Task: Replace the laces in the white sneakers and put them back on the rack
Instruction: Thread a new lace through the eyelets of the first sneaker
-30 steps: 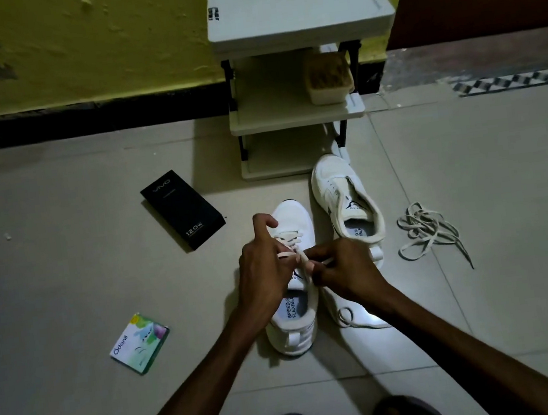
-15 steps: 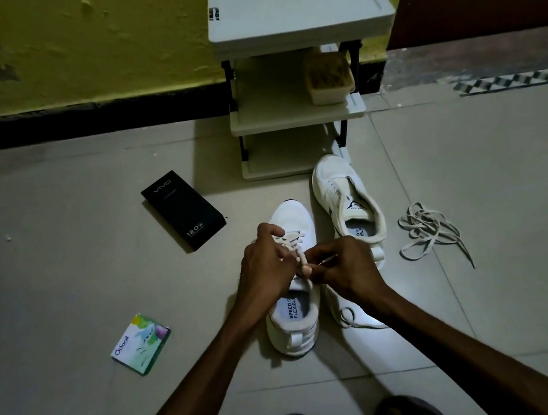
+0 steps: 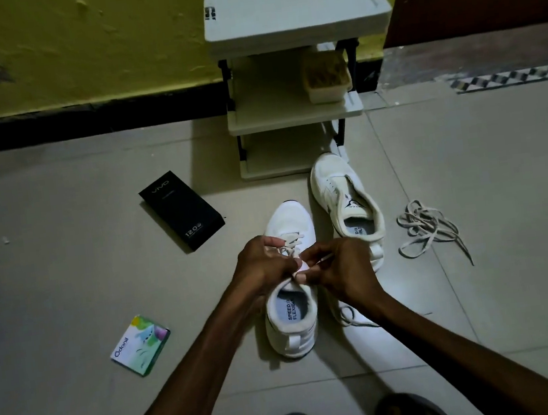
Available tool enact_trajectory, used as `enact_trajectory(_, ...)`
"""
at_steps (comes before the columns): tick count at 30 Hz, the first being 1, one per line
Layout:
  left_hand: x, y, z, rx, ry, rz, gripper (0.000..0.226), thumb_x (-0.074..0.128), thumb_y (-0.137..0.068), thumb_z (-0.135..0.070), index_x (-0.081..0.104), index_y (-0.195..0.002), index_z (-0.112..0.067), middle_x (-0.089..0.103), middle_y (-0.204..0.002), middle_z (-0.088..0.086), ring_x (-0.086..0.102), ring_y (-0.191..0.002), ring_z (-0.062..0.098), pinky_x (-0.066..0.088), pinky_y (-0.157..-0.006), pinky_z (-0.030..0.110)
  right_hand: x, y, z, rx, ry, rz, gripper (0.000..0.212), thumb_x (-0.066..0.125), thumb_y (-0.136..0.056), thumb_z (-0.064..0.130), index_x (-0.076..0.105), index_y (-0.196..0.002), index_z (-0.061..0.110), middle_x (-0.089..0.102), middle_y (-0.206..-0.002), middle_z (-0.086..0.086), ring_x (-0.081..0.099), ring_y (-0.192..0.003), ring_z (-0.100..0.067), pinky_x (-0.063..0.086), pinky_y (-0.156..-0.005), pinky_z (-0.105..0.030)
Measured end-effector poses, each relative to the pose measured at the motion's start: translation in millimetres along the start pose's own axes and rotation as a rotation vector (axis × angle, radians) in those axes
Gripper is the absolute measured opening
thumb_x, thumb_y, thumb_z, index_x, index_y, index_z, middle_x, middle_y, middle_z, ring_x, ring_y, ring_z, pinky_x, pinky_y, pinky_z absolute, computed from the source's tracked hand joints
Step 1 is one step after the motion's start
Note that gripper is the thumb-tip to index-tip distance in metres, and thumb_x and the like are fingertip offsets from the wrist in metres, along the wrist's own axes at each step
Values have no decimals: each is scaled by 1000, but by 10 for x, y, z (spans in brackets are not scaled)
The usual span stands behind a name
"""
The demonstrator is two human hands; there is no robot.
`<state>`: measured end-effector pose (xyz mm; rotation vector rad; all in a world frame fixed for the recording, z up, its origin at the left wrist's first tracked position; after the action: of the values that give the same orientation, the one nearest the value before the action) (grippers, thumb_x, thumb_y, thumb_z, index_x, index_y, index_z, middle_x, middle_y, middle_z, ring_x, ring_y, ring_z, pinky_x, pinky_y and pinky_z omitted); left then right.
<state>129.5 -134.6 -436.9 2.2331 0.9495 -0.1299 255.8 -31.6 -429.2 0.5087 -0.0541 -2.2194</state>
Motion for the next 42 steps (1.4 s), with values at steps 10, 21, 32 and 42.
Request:
enact_trajectory(10, 9, -17, -12, -23, 108, 144, 52, 80, -56, -9, 63, -105, -11, 72, -97, 17, 71, -86, 25, 58, -74, 32, -59, -38, 65, -138, 230, -82, 6, 82, -76, 25, 78, -81, 26, 73, -74, 14, 67, -69, 2, 56, -71, -23)
enact_trajectory(21, 16, -25, -40, 10, -1, 142, 40, 81, -63, -10, 62, -98, -14, 73, -87, 8, 68, -83, 23, 57, -89, 39, 92, -87, 273, -284, 483, 57, 20, 51, -73, 24, 63, -80, 9, 66, -78, -5, 55, -67, -16, 31, -54, -15)
enact_trajectory(32, 30, 34, -29, 2, 99, 142, 41, 76, -62, -1, 58, -97, -12, 71, -82, 9, 64, -73, 20, 56, -79, 35, 121, -5, 341, -325, 726, 47, 13, 65, -77, 16, 62, -88, 10, 65, -87, -9, 61, -77, -28, 42, -62, -31)
enact_trajectory(42, -15, 41, -41, 16, -47, 96, 41, 76, -56, -24, 63, -94, -17, 74, -87, 5, 68, -80, 20, 57, -80, 36, -134, -169, 599, -351, 589, -54, 9, 51, -75, 7, 46, -81, 10, 45, -80, -3, 45, -67, -23, 34, -57, -33)
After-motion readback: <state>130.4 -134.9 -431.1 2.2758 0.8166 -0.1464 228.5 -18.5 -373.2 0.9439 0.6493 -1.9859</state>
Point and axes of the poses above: each hand's wrist, its own y-axis away from the middle knuckle, its own x-axis out of the palm, z = x × y, the point moved 6 cm from there along -y, towards the middle knuckle
